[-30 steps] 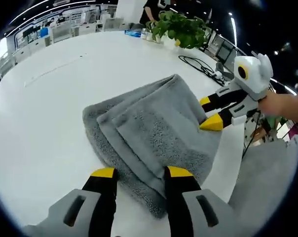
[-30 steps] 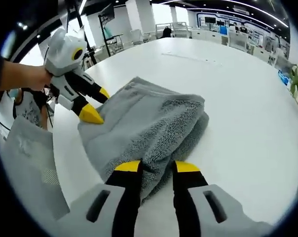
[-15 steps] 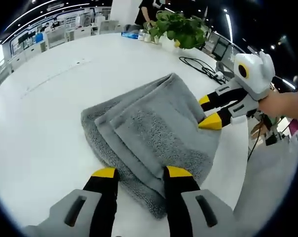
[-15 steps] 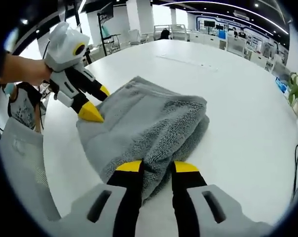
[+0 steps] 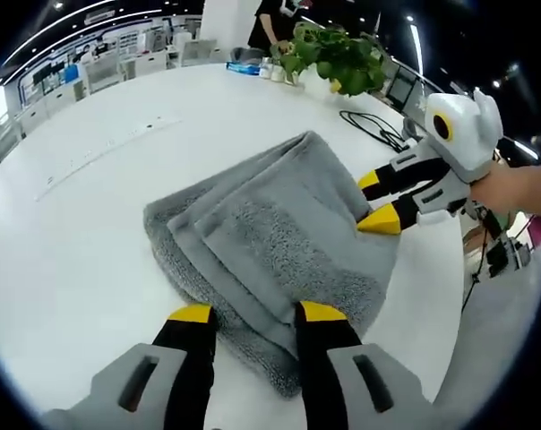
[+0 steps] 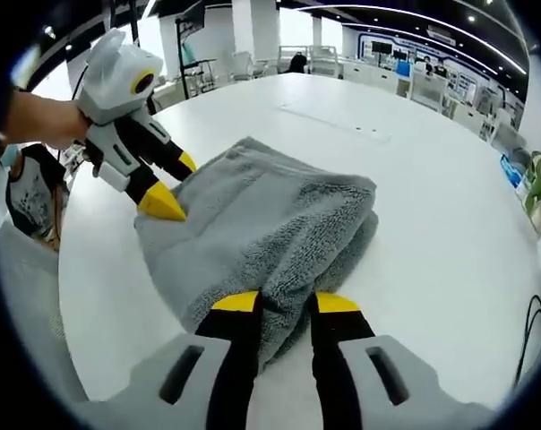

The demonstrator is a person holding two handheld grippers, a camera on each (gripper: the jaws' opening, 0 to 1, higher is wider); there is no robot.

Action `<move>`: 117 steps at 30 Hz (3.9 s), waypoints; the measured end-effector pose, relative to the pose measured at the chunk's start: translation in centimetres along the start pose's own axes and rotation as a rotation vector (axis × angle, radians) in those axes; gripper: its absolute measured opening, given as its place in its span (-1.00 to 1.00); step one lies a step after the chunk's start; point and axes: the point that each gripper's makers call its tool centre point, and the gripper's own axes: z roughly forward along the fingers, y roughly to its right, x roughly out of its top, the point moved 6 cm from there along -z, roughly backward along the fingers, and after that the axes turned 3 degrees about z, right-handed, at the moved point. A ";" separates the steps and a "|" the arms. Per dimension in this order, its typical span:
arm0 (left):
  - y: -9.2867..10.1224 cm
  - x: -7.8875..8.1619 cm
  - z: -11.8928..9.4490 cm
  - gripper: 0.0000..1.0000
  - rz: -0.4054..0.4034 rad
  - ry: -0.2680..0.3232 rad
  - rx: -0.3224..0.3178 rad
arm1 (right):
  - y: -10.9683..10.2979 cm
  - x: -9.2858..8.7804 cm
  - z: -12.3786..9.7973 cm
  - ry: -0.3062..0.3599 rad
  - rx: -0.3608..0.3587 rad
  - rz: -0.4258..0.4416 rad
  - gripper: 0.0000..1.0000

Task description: Fold the towel on the table until its edges align and the towel forms a compact rectangular stack.

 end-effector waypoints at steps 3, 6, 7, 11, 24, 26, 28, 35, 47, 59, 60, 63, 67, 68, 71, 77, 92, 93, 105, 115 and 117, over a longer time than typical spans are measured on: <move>-0.8 0.7 0.4 -0.29 0.011 0.000 0.002 | 0.6 0.6 0.4 -0.002 -0.007 0.001 -0.59; -1.3 1.6 0.8 -0.30 0.041 0.000 0.019 | 1.2 1.3 1.0 0.001 -0.020 -0.019 -0.62; -1.5 2.0 1.0 -0.31 0.044 -0.002 0.021 | 1.4 1.6 1.3 -0.002 -0.031 -0.037 -0.62; -2.3 2.6 1.3 -0.33 0.070 0.001 0.044 | 1.9 2.7 1.9 -0.019 -0.041 -0.059 -0.65; -2.9 3.2 1.5 -0.33 0.082 0.006 0.062 | 2.3 2.8 1.9 -0.015 -0.044 -0.036 -0.64; -2.9 3.2 1.4 -0.32 0.080 0.007 0.078 | 2.2 2.8 1.8 -0.017 -0.049 -0.034 -0.63; -2.8 3.2 1.0 -0.30 0.068 0.017 0.090 | 2.4 2.9 1.7 -0.016 -0.063 -0.010 -0.60; -3.2 3.2 -0.6 -0.03 0.070 0.066 0.159 | 3.1 3.0 0.5 0.074 -0.055 0.077 -0.53; -2.9 4.1 -4.0 0.31 0.103 0.147 0.225 | 1.2 4.3 -2.4 0.197 -0.062 0.038 0.26; -1.6 3.4 -7.3 0.56 0.120 0.180 0.274 | -0.3 4.8 -4.9 0.226 -0.073 0.006 0.53; -1.5 3.3 -7.6 0.57 0.121 0.185 0.278 | -0.5 4.9 -5.2 0.229 -0.075 0.003 0.56; -0.9 3.0 -8.6 0.59 0.122 0.211 0.296 | -0.9 5.0 -5.9 0.242 -0.095 -0.038 0.72; 0.0 2.1 -9.5 0.73 0.106 0.228 0.319 | -1.8 5.0 -7.1 0.256 -0.092 -0.057 0.86; 0.2 1.9 -9.7 0.78 0.105 0.231 0.321 | -2.0 5.0 -7.3 0.260 -0.093 -0.060 0.87; 0.8 1.4 -10.4 0.86 0.109 0.235 0.325 | -2.6 5.0 -8.3 0.280 -0.098 -0.060 0.89; 1.5 1.0 -12.2 0.99 0.096 0.272 0.347 | -3.6 4.4 -9.2 0.294 -0.098 -0.054 0.99; 3.7 -3.3 -14.6 0.99 0.017 0.348 0.396 | -5.7 1.9 -10.9 0.328 -0.076 0.003 0.99; 3.8 -3.6 -14.7 0.99 0.013 0.347 0.398 | -5.8 1.8 -11.0 0.331 -0.076 0.006 0.99; 6.8 -6.2 -14.6 0.99 0.005 0.360 0.391 | -6.9 0.0 -12.7 0.377 -0.088 0.044 0.99; 8.4 -7.4 -15.4 0.99 0.009 0.381 0.391 | -7.9 -2.1 -13.1 0.391 -0.087 0.073 0.99; 8.7 -7.7 -15.7 0.99 -0.004 0.385 0.393 | -8.1 -2.3 -13.3 0.396 -0.086 0.083 0.99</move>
